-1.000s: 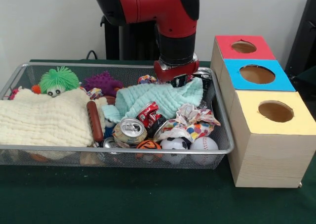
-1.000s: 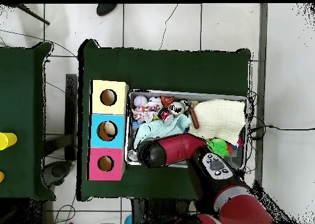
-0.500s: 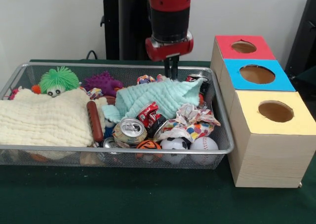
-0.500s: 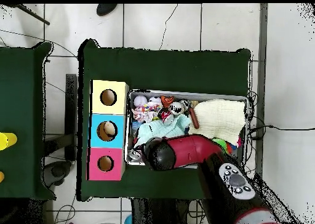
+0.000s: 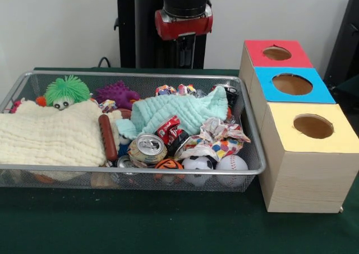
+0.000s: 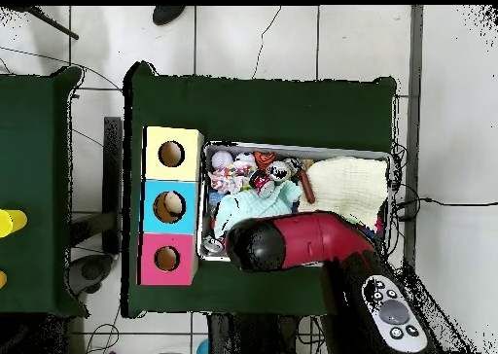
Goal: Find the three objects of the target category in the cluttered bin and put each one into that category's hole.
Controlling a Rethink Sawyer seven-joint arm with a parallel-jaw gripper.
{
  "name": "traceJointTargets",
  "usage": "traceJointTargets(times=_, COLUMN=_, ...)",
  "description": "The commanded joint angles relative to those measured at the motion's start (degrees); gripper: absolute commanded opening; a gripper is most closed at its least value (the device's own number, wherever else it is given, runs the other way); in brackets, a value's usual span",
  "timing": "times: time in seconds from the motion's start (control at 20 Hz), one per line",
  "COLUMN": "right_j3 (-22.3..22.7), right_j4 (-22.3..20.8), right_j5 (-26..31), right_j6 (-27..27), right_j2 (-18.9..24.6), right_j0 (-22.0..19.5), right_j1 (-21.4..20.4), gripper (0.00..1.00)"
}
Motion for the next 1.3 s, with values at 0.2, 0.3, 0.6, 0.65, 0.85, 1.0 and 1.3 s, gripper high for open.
traceJointTargets(times=0.2, right_j3=-3.3, right_j4=-4.2, right_j5=-10.9, right_j6=1.8, right_j2=2.5, right_j0=1.9, right_j1=7.7, gripper=0.0)
traceJointTargets(times=0.3, right_j3=-3.7, right_j4=-5.0, right_j5=-13.8, right_j6=2.0, right_j2=2.2, right_j0=1.8, right_j1=9.2, gripper=0.0)
traceJointTargets(times=0.6, right_j3=-6.6, right_j4=-6.3, right_j5=-11.3, right_j6=1.4, right_j2=-1.4, right_j0=4.0, right_j1=14.3, gripper=0.0)
traceJointTargets(times=0.65, right_j3=-6.9, right_j4=-6.5, right_j5=-10.8, right_j6=1.3, right_j2=-2.0, right_j0=4.3, right_j1=15.0, gripper=0.0)
traceJointTargets(times=0.85, right_j3=-8.4, right_j4=-6.9, right_j5=-5.9, right_j6=0.7, right_j2=-4.3, right_j0=6.4, right_j1=16.3, gripper=0.0)
traceJointTargets(times=1.0, right_j3=-9.4, right_j4=-6.4, right_j5=-1.4, right_j6=0.0, right_j2=-5.7, right_j0=7.6, right_j1=16.6, gripper=0.0)
traceJointTargets(times=1.3, right_j3=-12.3, right_j4=-6.2, right_j5=5.4, right_j6=-0.5, right_j2=-7.6, right_j0=10.2, right_j1=17.6, gripper=1.0)
